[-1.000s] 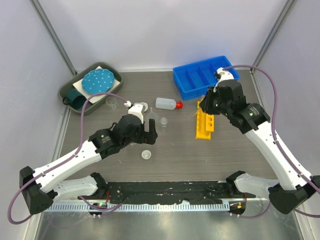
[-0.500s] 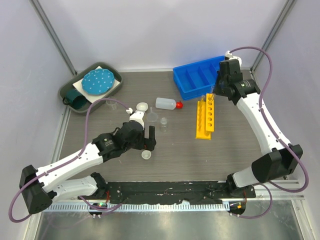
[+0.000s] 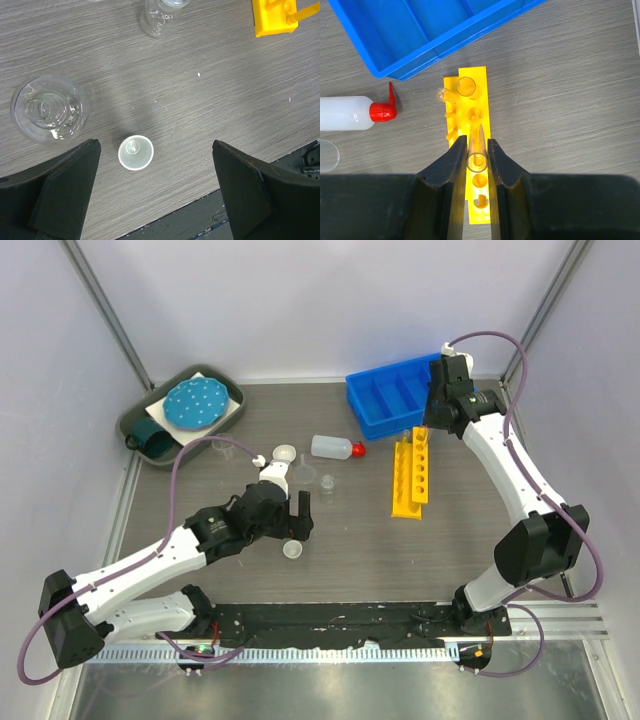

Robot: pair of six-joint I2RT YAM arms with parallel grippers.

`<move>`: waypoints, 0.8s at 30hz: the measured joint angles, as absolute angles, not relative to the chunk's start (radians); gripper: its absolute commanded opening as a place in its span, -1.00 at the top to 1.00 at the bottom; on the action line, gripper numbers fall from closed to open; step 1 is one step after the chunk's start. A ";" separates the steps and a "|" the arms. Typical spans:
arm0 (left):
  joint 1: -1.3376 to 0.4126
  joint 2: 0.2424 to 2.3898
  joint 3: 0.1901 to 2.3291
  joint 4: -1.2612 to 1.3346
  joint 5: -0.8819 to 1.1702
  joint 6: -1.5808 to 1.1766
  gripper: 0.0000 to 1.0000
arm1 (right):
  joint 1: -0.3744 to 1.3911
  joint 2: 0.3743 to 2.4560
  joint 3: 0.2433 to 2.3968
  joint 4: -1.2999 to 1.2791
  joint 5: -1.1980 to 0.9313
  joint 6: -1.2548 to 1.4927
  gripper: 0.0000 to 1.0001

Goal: Organize the chemistry lab equipment

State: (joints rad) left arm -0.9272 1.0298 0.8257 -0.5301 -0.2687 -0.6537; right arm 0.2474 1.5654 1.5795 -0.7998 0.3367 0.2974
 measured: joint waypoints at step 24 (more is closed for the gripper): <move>-0.927 1.029 0.817 -0.529 -0.270 -0.651 -0.96 | 0.244 1.631 1.470 -0.701 0.311 0.301 0.99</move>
